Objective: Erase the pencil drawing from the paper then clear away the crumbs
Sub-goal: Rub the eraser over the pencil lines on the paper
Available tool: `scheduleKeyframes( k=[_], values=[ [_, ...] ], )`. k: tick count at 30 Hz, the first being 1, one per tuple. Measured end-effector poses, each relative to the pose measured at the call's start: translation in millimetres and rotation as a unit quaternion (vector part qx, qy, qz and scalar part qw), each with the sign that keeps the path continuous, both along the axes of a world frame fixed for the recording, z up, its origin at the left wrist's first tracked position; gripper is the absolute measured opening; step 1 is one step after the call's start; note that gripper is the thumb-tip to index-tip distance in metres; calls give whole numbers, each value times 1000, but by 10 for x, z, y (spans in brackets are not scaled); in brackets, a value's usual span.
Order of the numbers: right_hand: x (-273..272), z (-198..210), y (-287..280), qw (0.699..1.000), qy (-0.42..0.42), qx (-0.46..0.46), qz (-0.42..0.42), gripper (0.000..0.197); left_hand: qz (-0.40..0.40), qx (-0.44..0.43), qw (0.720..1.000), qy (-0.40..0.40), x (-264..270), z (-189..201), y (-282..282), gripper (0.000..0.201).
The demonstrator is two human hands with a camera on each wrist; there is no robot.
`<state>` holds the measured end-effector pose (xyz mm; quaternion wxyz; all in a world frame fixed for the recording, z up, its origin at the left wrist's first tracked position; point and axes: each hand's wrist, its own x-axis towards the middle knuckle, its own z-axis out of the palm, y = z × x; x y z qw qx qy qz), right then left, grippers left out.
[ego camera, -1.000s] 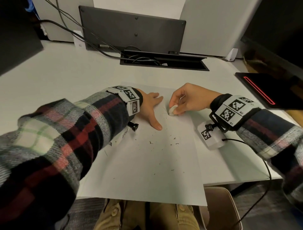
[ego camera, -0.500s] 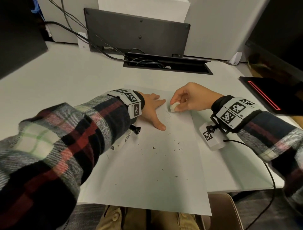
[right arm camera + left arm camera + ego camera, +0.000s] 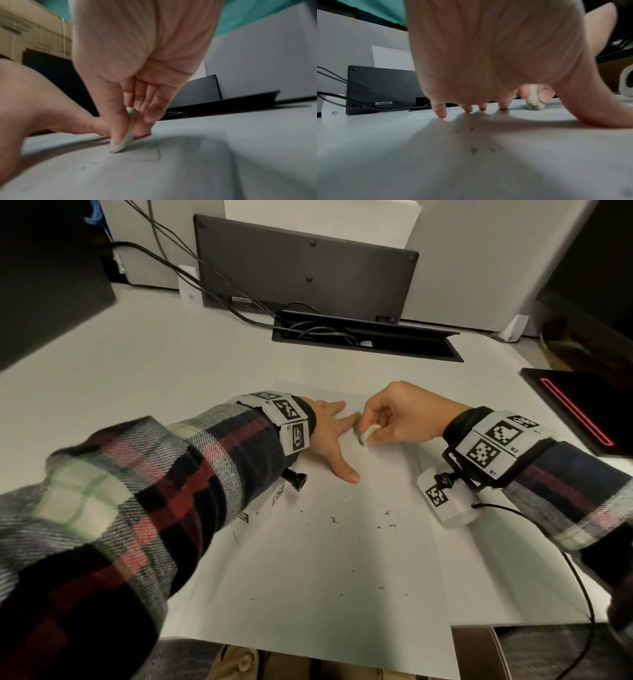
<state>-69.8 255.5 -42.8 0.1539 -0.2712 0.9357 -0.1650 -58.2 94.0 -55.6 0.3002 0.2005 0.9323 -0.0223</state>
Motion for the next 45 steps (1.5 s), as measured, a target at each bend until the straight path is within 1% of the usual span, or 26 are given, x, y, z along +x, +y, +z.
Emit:
scheduleKeyframes(
  k=[1,2,5,6,10,15,19,20,23,24,27,28,29,32,33,36,37,41,42,45],
  values=[
    [-13,9,-7,1000,8,1,-6,10,0,-1,1000,2,5,6,2,112],
    [-1,9,-12,1000,-2,0,-6,10,0,0,1000,2,9,10,3,112],
    [128,-4,-34,997,-69,-14,22,10,1,0,1000,-2,12,16,3,111],
    [140,-9,-40,997,-72,-16,29,10,0,-1,1000,-2,15,19,2,111],
    [40,11,-48,1000,-4,2,4,9,-6,-6,1000,5,46,43,17,109],
    [128,-15,-65,999,-46,-19,22,12,-6,-8,1000,1,42,41,19,108],
    [38,5,-63,1000,-10,-11,0,10,-12,-15,1000,10,36,46,19,108],
    [54,7,-74,1000,-17,-9,0,10,-12,-15,1000,10,34,44,17,108],
    [168,1,-105,996,-79,-20,27,10,-9,-10,1000,5,33,45,14,108],
    [166,1,-107,997,-74,-13,30,9,-10,-9,1000,5,34,45,11,108],
    [62,22,-102,999,12,30,12,6,-12,-15,1000,10,39,47,17,108],
    [53,24,-95,999,19,32,7,6,-11,-16,1000,9,40,43,19,109],
    [68,21,-83,1000,5,27,6,6,-8,-15,1000,7,35,39,18,110],
    [172,-4,-23,997,-73,-7,20,8,-5,-15,1000,6,21,29,15,112],
    [169,-8,-4,997,-72,-11,20,9,-6,-16,1000,6,20,26,18,113],
    [48,14,10,1000,-14,6,0,9,-9,-21,1000,8,27,33,29,115],
    [31,20,5,1000,-8,9,-4,9,-7,-21,1000,8,27,33,30,115],
    [122,-2,55,998,-55,8,13,10,-3,-21,1000,6,24,32,24,115],
    [119,-3,62,998,-56,10,16,10,-3,-21,1000,6,26,38,23,114],
    [9,13,58,1000,5,19,1,9,-5,-22,1000,7,43,45,36,113]
  ],
)
